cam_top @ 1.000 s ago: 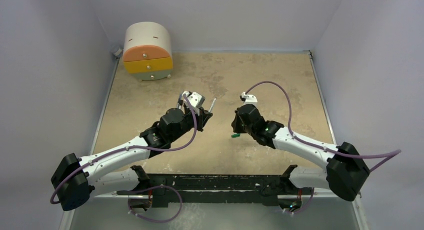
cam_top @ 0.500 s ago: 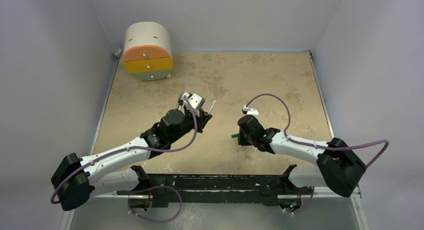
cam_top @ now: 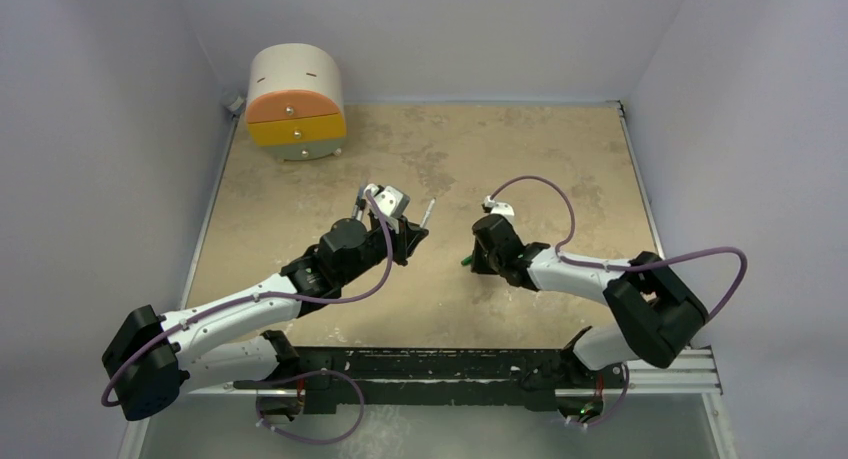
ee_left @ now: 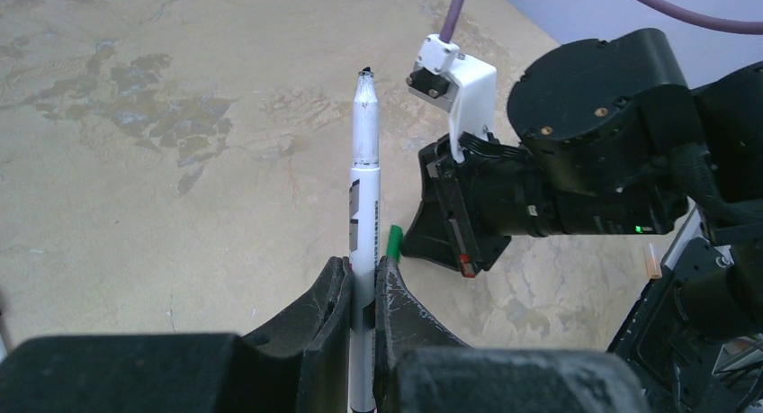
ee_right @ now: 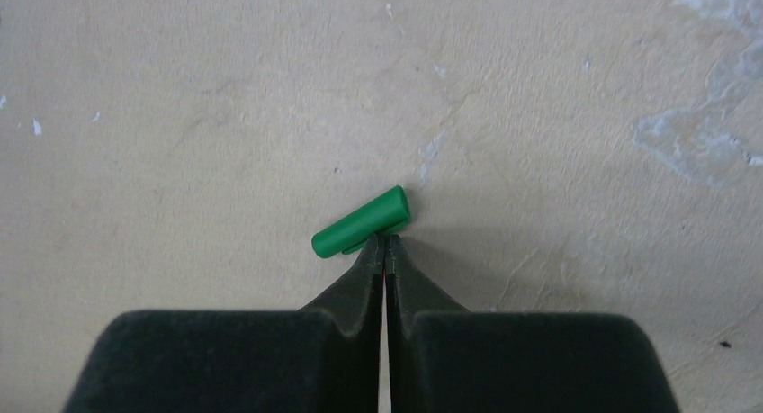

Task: Insert the pens into the pen caps

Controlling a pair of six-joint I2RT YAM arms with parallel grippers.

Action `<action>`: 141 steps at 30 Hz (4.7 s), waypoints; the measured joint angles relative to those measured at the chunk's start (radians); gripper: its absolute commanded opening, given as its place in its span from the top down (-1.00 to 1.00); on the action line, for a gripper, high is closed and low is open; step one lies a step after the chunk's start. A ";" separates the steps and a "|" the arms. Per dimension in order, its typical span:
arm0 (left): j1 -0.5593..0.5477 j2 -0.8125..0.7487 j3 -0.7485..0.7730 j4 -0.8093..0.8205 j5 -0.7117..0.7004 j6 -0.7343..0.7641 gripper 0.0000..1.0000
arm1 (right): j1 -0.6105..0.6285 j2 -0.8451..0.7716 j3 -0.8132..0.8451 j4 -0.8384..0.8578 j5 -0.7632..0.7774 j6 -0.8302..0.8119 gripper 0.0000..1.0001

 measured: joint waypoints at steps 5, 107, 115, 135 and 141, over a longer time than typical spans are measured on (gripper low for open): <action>0.000 0.000 0.000 0.002 0.006 -0.006 1.00 | -0.016 0.061 0.060 -0.003 0.008 -0.042 1.00; 0.001 -0.087 -0.018 0.005 0.017 -0.048 1.00 | 0.035 0.126 0.281 -0.352 0.212 0.412 1.00; 0.000 -0.035 -0.018 0.099 0.155 -0.076 1.00 | 0.001 -0.278 0.215 -0.214 0.217 0.259 1.00; -0.014 0.103 -0.073 0.474 0.332 -0.257 1.00 | -0.005 -0.672 0.161 0.126 -0.003 -0.041 1.00; -0.014 0.105 -0.073 0.484 0.346 -0.258 1.00 | -0.005 -0.647 0.147 0.177 -0.087 -0.088 1.00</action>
